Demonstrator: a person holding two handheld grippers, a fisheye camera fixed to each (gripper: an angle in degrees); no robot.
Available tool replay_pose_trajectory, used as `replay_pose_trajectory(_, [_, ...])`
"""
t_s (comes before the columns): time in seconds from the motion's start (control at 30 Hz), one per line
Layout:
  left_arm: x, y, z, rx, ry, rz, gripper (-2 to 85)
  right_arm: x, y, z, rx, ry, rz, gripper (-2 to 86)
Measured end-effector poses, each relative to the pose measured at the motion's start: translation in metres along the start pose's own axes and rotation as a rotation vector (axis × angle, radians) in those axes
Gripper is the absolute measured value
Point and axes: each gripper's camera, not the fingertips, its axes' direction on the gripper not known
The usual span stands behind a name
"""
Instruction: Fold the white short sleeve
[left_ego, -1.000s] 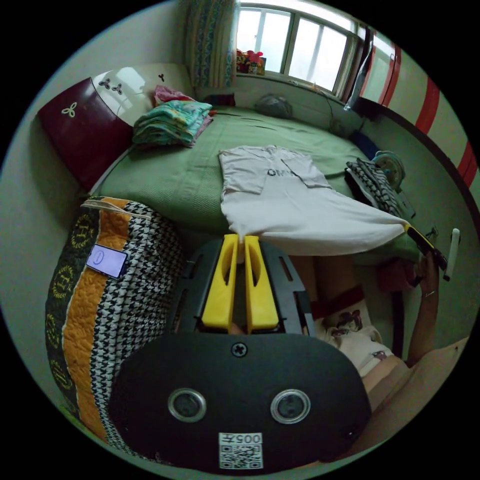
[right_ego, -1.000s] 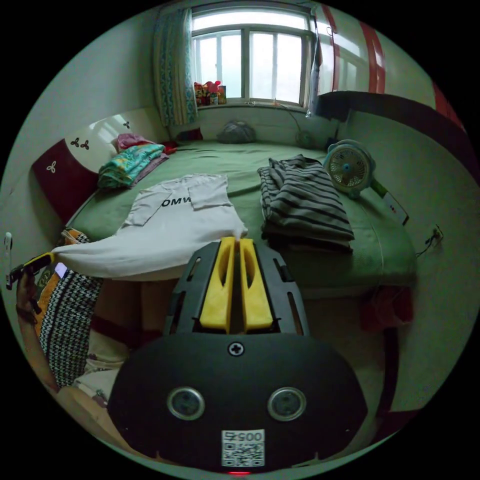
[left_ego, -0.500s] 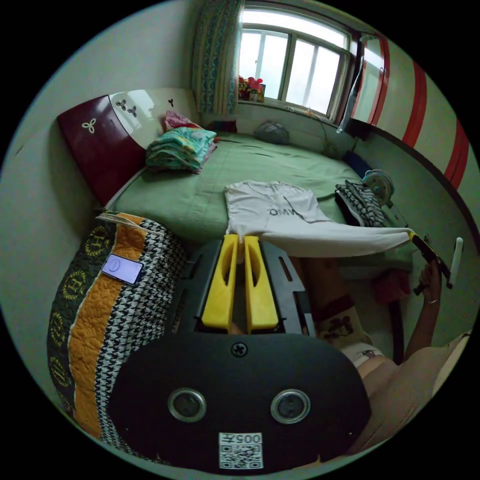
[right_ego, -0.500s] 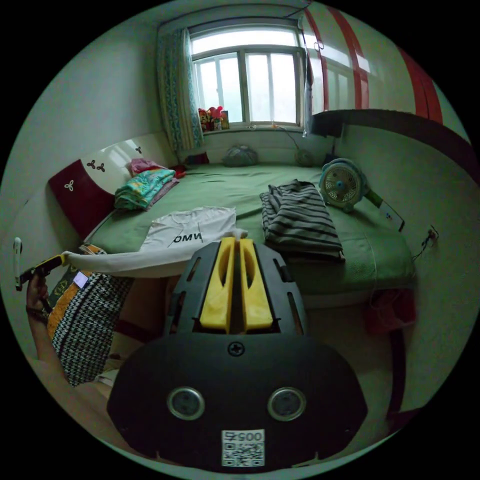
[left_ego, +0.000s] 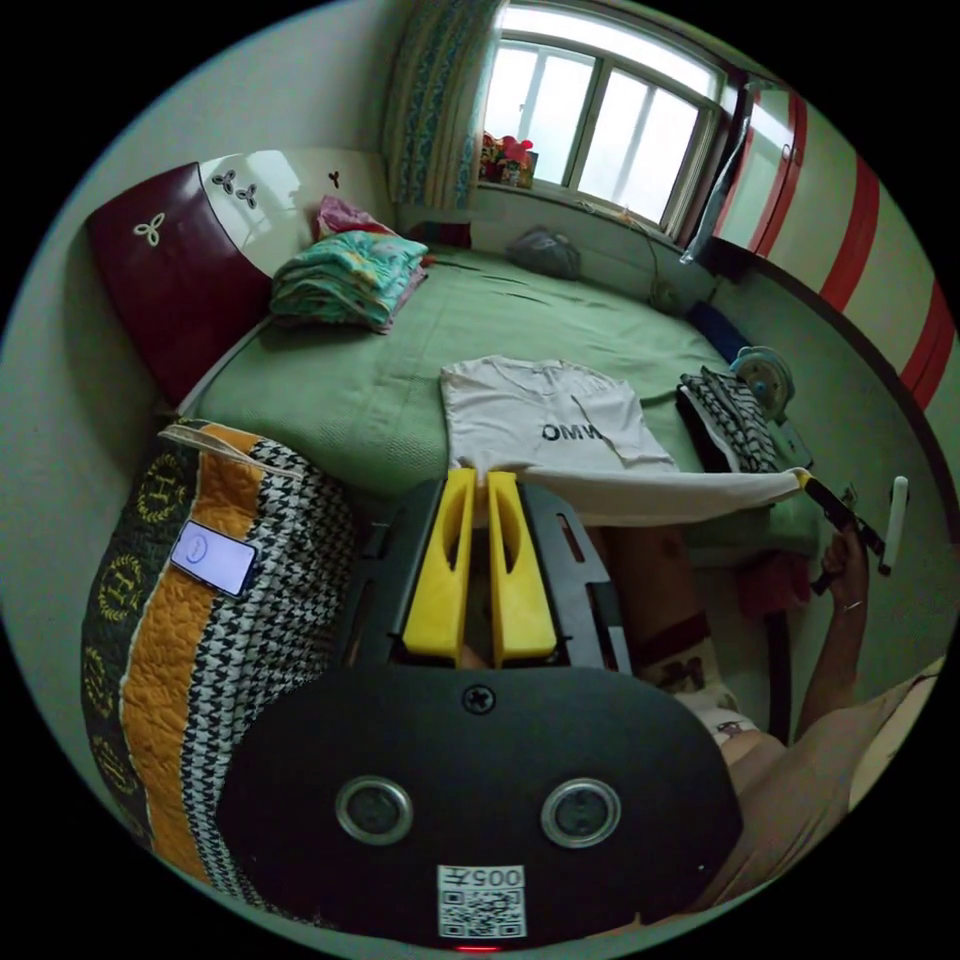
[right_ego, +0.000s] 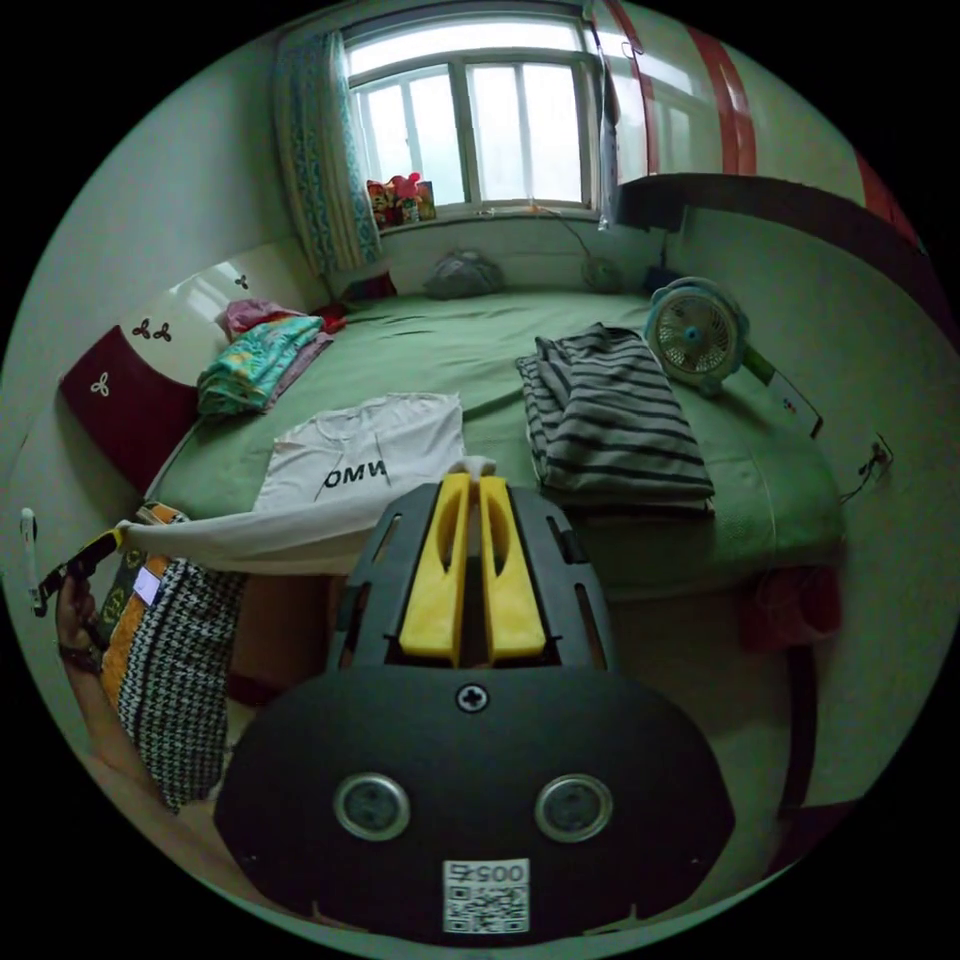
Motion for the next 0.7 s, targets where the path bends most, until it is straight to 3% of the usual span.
replay_pose_trajectory(0.3, [-0.012, -0.127, 0.084, 0.014, -0.041, 0.075, 2.4, -0.029, -0.104, 0.081, 0.006, 0.029, -0.042, -1.5])
replay_pose_trajectory(0.47, [-0.026, -0.21, 0.174, -0.062, -0.061, 0.078, 2.4, -0.062, -0.192, 0.184, -0.06, 0.098, -0.121, -1.4])
replay_pose_trajectory(0.6, [-0.039, -0.286, 0.288, -0.204, -0.111, 0.072, 3.0, -0.082, -0.249, 0.287, -0.166, 0.122, -0.142, -1.0])
replay_pose_trajectory(0.7, [-0.055, -0.325, 0.385, -0.429, 0.092, 0.037, 4.0, -0.093, -0.278, 0.378, -0.279, 0.124, -0.14, 2.0])
